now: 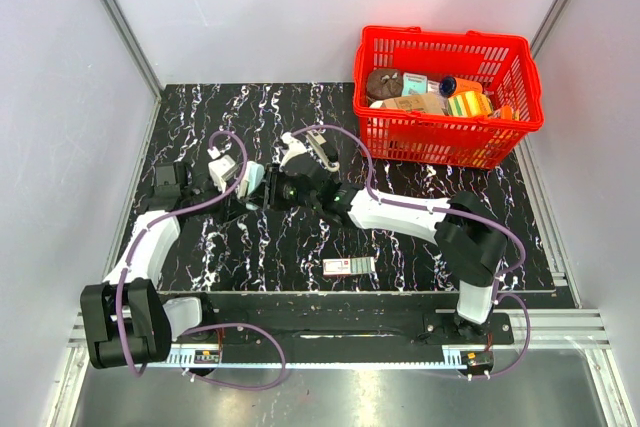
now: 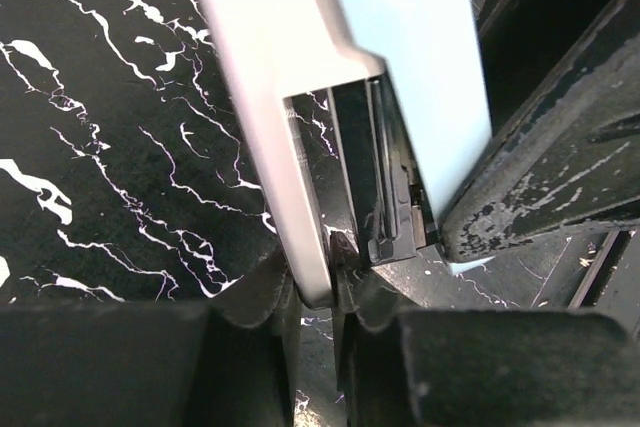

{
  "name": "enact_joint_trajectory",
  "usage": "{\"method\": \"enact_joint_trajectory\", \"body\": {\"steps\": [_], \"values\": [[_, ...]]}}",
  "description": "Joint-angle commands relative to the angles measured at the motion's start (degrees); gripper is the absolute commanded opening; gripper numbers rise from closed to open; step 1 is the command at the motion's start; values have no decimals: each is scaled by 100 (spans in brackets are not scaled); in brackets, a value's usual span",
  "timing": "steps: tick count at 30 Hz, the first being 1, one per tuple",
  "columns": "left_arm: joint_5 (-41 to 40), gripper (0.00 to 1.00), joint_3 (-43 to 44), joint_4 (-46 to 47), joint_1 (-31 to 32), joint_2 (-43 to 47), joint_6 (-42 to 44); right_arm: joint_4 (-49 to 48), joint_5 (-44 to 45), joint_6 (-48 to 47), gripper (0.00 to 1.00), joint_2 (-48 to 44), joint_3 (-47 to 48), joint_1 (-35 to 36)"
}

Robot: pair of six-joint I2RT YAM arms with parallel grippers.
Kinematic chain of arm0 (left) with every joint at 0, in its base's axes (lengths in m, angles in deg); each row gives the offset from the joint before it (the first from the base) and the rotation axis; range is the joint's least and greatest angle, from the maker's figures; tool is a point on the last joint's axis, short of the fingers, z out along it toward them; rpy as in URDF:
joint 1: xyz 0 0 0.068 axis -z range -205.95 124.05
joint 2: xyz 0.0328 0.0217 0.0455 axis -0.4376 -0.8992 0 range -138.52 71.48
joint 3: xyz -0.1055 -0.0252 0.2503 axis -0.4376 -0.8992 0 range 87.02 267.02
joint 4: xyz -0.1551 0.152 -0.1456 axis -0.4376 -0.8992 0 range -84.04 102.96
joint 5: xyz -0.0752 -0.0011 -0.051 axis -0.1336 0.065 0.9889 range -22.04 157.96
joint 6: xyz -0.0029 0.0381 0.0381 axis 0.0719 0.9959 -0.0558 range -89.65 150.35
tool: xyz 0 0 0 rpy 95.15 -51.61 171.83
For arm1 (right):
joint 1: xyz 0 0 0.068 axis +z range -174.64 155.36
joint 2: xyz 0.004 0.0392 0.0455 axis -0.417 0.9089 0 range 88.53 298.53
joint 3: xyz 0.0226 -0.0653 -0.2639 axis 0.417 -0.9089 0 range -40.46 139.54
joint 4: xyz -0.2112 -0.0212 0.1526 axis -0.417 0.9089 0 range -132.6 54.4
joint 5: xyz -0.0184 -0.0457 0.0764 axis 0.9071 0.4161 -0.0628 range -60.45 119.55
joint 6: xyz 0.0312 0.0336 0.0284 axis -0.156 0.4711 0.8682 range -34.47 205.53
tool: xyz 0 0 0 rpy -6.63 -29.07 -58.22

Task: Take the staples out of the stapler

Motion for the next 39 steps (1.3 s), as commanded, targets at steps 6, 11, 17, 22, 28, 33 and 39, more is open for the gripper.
{"method": "enact_joint_trajectory", "body": {"steps": [6, 11, 17, 22, 28, 33, 39], "values": [[-297, 7, 26, 323, -64, 416, 801, 301, -325, -298, 0, -296, -128, 41], [-1071, 6, -263, 876, -64, 636, 1276, 609, -299, -833, 0, -437, -321, 67], [-1590, 5, -501, 1649, -64, 654, 1390, 864, -80, -1562, 0, -516, -523, 234], [-1880, 6, -607, 2177, -38, 663, 1478, 873, 342, -2047, 0, -473, -585, 462], [-2170, 6, -703, 2503, 85, 821, 1742, 733, 571, -2161, 0, -428, -611, 551], [-2372, 6, -774, 2758, 138, 918, 1874, 460, 703, -2153, 0, -385, -691, 577], [-2215, 6, -598, 2591, 138, 891, 1576, 381, 765, -2100, 0, -235, -577, 568]]}}
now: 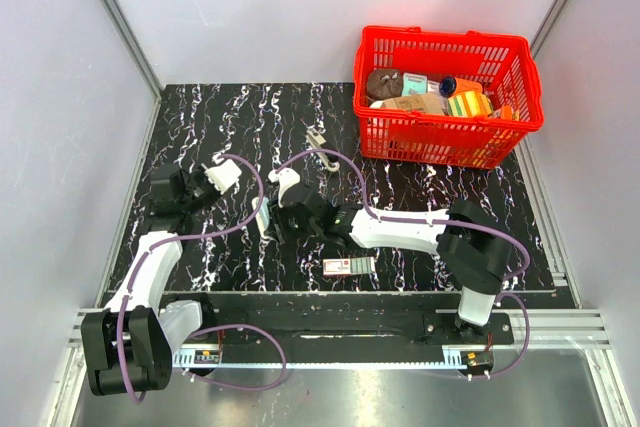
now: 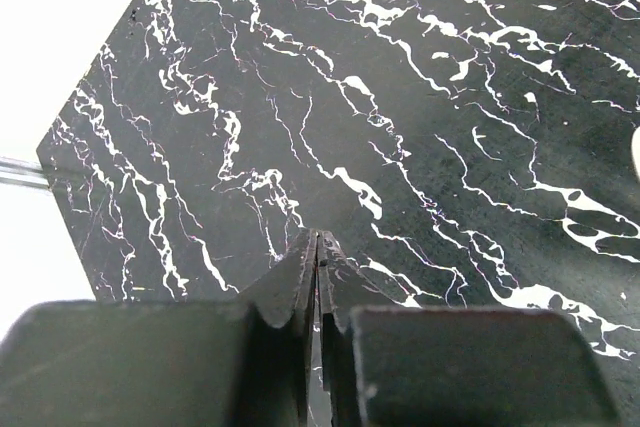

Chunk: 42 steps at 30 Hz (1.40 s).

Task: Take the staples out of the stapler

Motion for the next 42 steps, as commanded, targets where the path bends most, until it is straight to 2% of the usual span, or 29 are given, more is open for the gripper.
{"method": "enact_joint_trajectory", "body": {"steps": [1, 3, 5, 8, 10, 15, 21, 22, 23, 25, 29, 30, 37, 42], "values": [[124, 6, 210, 48, 20, 54, -252, -336, 255, -43, 0, 27, 223, 50], [247, 9, 342, -242, 12, 19, -506, -214, 430, -78, 0, 97, 381, 50], [387, 18, 483, -436, -15, -16, -831, 163, 711, -218, 0, 333, 732, 33], [686, 37, 764, -779, -173, -165, -1394, 1374, 1012, -342, 0, 1009, 1679, -29], [871, 45, 1027, -1060, -339, -358, -1745, 2078, 1012, -316, 0, 1484, 2330, -64], [1722, 51, 1792, -1614, -1155, -964, -2607, 3143, 854, -149, 0, 2223, 3448, -64], [1856, 52, 2110, -1809, -1456, -1168, -2907, 4566, 608, 62, 0, 3119, 4968, -64], [1856, 52, 2075, -1782, -1448, -1124, -2925, 4716, 520, 80, 2, 3225, 5161, -64], [1847, 53, 2040, -1765, -1447, -1097, -2951, 4831, 424, 106, 11, 3348, 5372, -64], [1865, 59, 2030, -1756, -1447, -1080, -3012, 5042, 274, 141, 22, 3551, 5795, -64], [1812, 61, 2030, -1756, -1430, -1150, -3030, 5210, 177, 256, 49, 3736, 6349, -64], [1786, 61, 2030, -1747, -1421, -1167, -3022, 5253, 151, 273, 53, 3754, 6472, -73], [1364, 59, 1978, -1660, -1175, -1071, -2837, 5456, 334, 133, 70, 3535, 6886, -266], [1320, 59, 2171, -1606, -1087, -1158, -3100, 5124, 607, -305, 75, 2622, 6176, -1125]]}}
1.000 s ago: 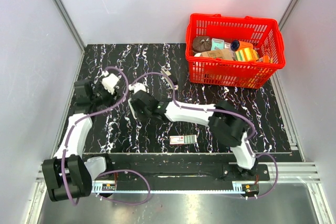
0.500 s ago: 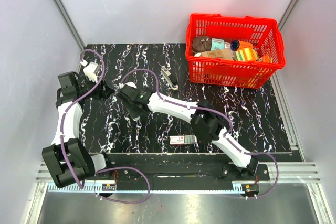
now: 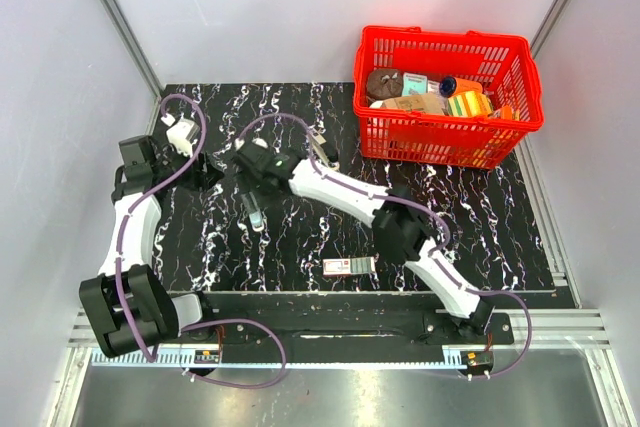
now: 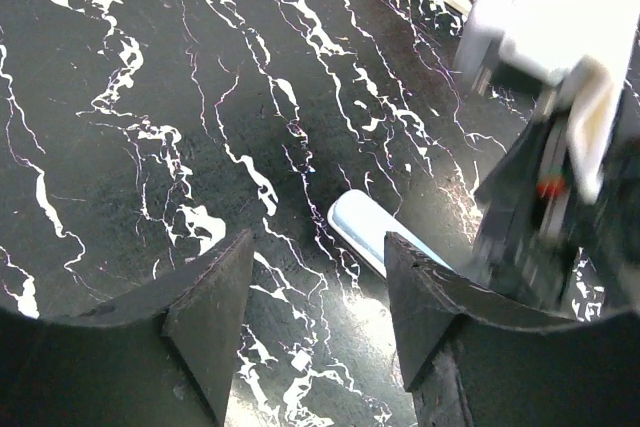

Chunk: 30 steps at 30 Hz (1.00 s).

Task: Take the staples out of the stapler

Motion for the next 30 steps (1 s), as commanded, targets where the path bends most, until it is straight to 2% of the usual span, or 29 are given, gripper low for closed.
{"method": "enact_joint_trajectory", "body": {"steps": [1, 4, 7, 12, 17, 25, 30], "values": [[-173, 59, 324, 276, 121, 37, -211, -383, 369, -551, 76, -1248, -561, -1030], [-575, 59, 395, 311, 507, 2, -264, -911, 615, -1139, 78, -1434, -906, -1584], [-850, 58, 351, 460, 868, -7, -351, -939, 712, -1553, 78, -1049, -635, -1998], [-1008, 58, 333, 601, 1282, -156, -431, -780, 1020, -1888, 78, -258, 95, -2263], [-1035, 59, 342, 618, 1379, -288, -405, -956, 809, -1889, 78, 15, 271, -2342], [-1087, 59, 281, 715, 1396, -306, -405, -956, 502, -1660, 67, 332, 289, -2342], [-1157, 59, 245, 724, 1423, -306, -422, -974, 378, -1484, 49, 394, 140, -2307]]}}
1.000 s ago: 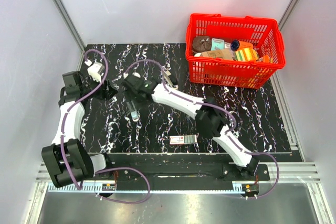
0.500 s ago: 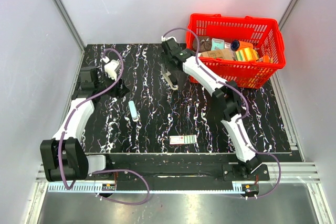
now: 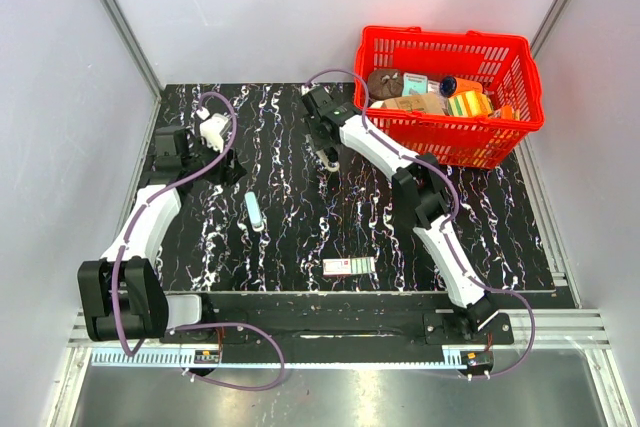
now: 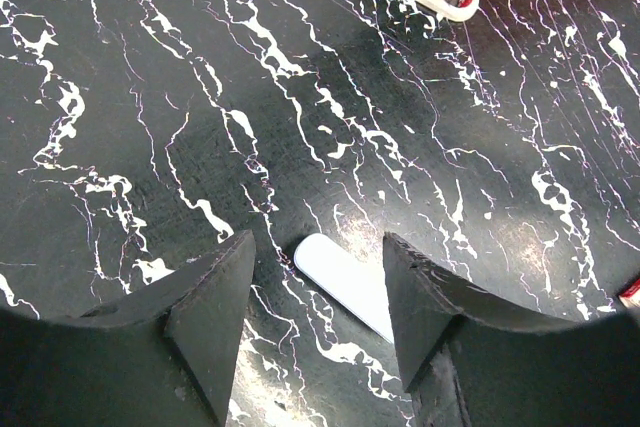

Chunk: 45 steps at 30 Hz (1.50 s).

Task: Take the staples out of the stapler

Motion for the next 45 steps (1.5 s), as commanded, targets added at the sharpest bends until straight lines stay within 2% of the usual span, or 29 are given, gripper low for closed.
{"method": "enact_joint_trajectory", "body": {"steps": [1, 7, 10, 13, 16, 18, 23, 26, 30, 36, 38, 40, 45], "values": [[-163, 59, 125, 311, 70, 28, -79, -152, -170, 186, 47, 51, 81, 58], [-339, 60, 72, 408, 246, -24, -202, -12, -153, 256, 42, 129, 177, 155], [-383, 60, 81, 443, 535, -86, -237, 234, -91, 247, 42, 270, 352, 207], [-427, 60, 72, 469, 606, -121, -255, 419, -126, 221, 48, 367, 450, 242], [-427, 60, 72, 478, 650, -130, -246, 472, -83, 203, 49, 376, 441, 286], [-436, 60, 55, 478, 685, -139, -246, 455, -65, 265, 40, 341, 450, 295], [-523, 60, -59, 601, 808, -156, -246, 183, -30, 554, 9, -36, 265, 374], [-480, 60, -112, 662, 975, -279, -333, -98, 40, 765, 4, -387, 38, 514], [-191, 60, -104, 847, 1203, -639, -711, -861, 207, 1353, 0, -1116, -804, 699], [249, 62, -60, 1277, 1274, -1218, -1405, -2910, 76, 2619, 0, -2523, -3142, 787], [416, 63, -7, 1356, 1283, -1377, -1589, -3157, 120, 2769, 0, -2796, -3477, 857], [583, 71, 11, 1470, 1309, -1492, -1713, -3385, 111, 2901, 0, -2989, -3768, 928], [987, 73, 2, 1822, 1370, -1668, -1933, -3878, 32, 3314, 0, -3368, -4383, 1051]]}}
